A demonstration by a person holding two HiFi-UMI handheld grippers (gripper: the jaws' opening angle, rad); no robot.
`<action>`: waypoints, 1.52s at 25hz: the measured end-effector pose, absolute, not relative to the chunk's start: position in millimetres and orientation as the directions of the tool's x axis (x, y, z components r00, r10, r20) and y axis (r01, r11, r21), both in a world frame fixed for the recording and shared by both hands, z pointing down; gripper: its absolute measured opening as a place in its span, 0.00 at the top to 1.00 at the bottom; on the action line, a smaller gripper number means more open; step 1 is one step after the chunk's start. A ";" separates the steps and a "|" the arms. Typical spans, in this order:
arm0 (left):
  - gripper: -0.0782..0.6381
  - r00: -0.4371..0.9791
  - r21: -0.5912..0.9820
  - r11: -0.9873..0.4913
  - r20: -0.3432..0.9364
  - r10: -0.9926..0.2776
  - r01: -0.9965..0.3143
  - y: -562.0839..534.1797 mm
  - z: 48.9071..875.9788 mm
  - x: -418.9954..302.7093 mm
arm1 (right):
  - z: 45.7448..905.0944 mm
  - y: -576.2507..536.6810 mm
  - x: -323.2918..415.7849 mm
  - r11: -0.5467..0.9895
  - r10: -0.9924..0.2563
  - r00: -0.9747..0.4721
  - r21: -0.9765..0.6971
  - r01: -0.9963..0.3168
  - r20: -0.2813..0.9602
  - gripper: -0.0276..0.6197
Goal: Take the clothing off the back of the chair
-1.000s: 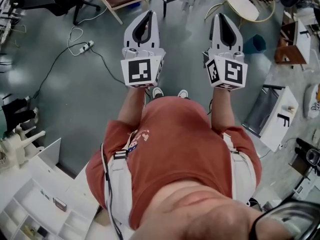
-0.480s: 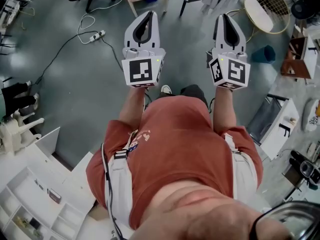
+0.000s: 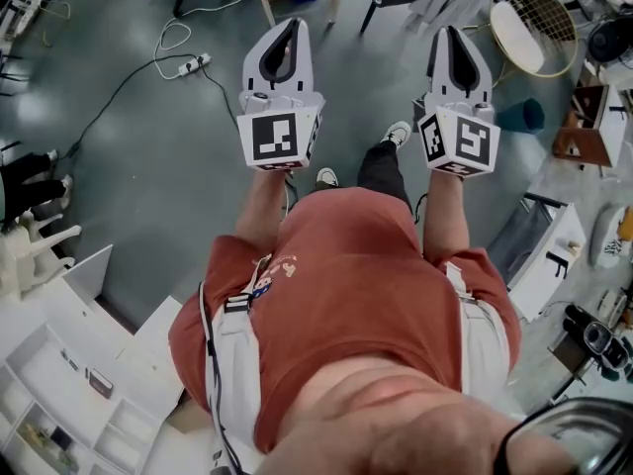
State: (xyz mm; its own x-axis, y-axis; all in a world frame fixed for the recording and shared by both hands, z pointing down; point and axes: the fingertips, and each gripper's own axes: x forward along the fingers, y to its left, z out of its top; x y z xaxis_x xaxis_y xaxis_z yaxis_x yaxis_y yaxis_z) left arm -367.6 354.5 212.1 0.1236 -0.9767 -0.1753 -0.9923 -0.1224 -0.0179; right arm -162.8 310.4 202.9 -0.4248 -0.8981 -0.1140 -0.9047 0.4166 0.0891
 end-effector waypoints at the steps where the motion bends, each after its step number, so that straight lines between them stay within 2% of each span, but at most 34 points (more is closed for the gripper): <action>1: 0.87 0.125 -0.023 -0.123 -0.179 -0.976 -0.992 351.5 212.0 -366.0 | 203.6 307.3 -161.2 0.416 -0.899 -0.423 0.086 -0.905 -0.115 0.90; 13: 0.87 0.199 -0.057 -0.193 -0.167 -0.966 -0.980 284.2 215.1 -303.6 | 217.4 254.0 -105.4 0.377 -0.919 -0.377 0.021 -0.926 -0.115 0.90; 26: 0.87 0.235 -0.074 -0.227 -0.141 -0.962 -0.971 142.9 219.3 -188.5 | 248.8 117.1 6.8 0.340 -0.939 -0.338 -0.032 -0.940 -0.062 0.90; 38: 0.87 0.224 -0.087 -0.212 -0.165 -0.961 -0.973 18.1 194.0 -70.4 | 238.1 -7.8 136.3 0.317 -0.947 -0.310 -0.077 -0.945 -0.090 0.90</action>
